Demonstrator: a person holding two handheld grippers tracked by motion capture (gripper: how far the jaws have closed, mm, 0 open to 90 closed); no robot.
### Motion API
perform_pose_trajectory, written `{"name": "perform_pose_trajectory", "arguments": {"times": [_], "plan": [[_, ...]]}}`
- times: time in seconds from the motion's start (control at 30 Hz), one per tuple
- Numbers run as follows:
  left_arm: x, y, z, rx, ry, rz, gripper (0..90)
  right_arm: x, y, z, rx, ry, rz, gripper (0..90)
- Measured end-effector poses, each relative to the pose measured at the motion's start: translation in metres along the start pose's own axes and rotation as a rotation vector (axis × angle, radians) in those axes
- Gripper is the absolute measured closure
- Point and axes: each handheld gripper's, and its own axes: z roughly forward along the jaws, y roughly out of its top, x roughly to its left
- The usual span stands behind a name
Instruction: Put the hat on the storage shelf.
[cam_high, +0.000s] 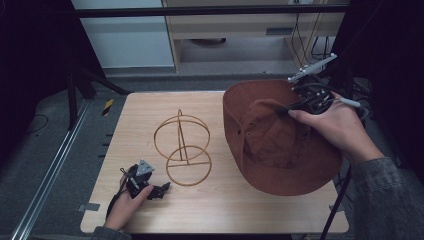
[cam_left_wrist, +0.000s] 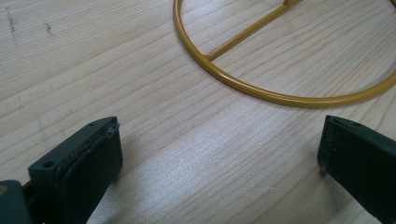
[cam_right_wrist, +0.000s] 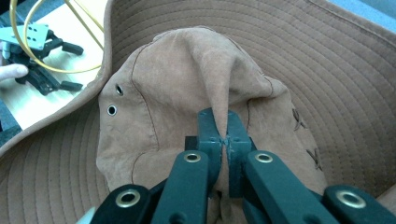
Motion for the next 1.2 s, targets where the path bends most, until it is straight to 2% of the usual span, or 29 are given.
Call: {"name": "perform_pose_trajectory", "arguments": {"times": [0.1, 0.23, 0.47, 0.7, 0.87, 0.97, 1.03, 1.1, 1.2], "plan": [[0.000, 0.000, 0.000, 0.000, 0.000, 0.000, 0.0, 0.002, 0.001, -0.002, -0.012, 0.000, 0.000, 88.9], [0.000, 0.000, 0.000, 0.000, 0.000, 0.000, 0.0, 0.009, 0.001, -0.005, -0.063, 0.003, -0.016, 88.9], [0.000, 0.000, 0.000, 0.001, 0.000, -0.001, 0.0, 0.026, 0.005, -0.012, -0.137, 0.047, -0.048, 88.9], [0.000, 0.000, -0.001, 0.001, 0.000, -0.001, 0.0, 0.036, 0.012, -0.020, -0.172, 0.060, -0.067, 89.0], [-0.001, 0.000, -0.001, 0.001, 0.000, -0.001, 0.0, 0.046, 0.017, -0.014, -0.196, 0.066, -0.082, 89.0], [0.000, 0.000, -0.001, 0.001, 0.000, 0.000, 0.0, 0.054, 0.022, -0.009, -0.232, 0.081, -0.093, 89.0], [0.000, 0.000, 0.000, 0.001, 0.000, 0.000, 0.0, 0.056, 0.023, -0.009, -0.246, 0.081, -0.100, 89.0], [-0.001, 0.000, 0.000, -0.002, 0.004, -0.001, 0.0, 0.065, 0.025, -0.011, -0.280, 0.087, -0.119, 89.0], [-0.001, 0.000, 0.000, -0.002, 0.004, -0.001, 0.0, 0.071, 0.026, -0.011, -0.296, 0.091, -0.126, 89.0]]}}
